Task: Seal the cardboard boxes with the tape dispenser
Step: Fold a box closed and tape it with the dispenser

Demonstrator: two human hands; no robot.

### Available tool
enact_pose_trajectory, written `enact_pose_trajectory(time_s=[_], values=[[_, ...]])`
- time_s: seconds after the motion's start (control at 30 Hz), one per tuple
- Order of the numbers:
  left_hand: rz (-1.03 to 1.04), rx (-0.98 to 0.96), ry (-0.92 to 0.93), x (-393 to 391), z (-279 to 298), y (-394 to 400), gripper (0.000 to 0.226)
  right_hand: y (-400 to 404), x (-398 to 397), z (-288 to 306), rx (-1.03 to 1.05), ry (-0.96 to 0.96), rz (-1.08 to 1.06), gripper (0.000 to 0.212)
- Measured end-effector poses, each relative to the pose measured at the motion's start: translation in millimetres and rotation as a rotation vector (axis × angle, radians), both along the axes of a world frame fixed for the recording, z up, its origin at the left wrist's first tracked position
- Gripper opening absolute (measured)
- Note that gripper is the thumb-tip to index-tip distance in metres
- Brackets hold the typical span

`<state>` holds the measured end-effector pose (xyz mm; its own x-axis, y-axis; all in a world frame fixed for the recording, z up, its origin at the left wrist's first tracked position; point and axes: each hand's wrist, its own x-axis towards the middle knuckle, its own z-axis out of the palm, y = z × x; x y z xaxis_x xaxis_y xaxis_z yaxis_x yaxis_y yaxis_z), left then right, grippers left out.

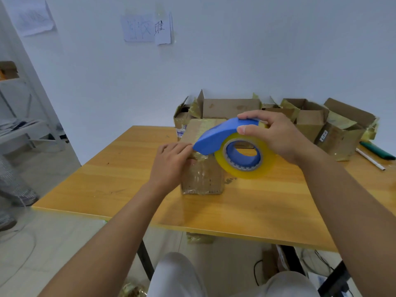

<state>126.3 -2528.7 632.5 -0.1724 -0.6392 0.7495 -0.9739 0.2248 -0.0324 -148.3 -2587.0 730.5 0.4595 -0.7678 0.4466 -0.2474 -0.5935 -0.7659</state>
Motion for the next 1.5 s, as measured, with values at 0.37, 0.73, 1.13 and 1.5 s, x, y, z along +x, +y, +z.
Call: enact_pose_trajectory(time_s=[0.37, 0.73, 1.13, 1.5], values=[[-0.031, -0.031, 0.007, 15, -7, -8, 0.018, -13, 11, 4, 0.013, 0.055, 0.043, 0.032], [0.109, 0.012, -0.017, -5, -5, -2, 0.036, -24, -42, -47, 0.136, -0.07, 0.03, 0.028], [0.052, 0.089, -0.076, -10, 0, -13, 0.049, -13, -17, -62, 0.069, -0.139, 0.031, 0.024], [0.122, 0.0, -0.05, -15, 4, -23, 0.026, -9, -34, -59, 0.077, -0.121, 0.028, 0.037]])
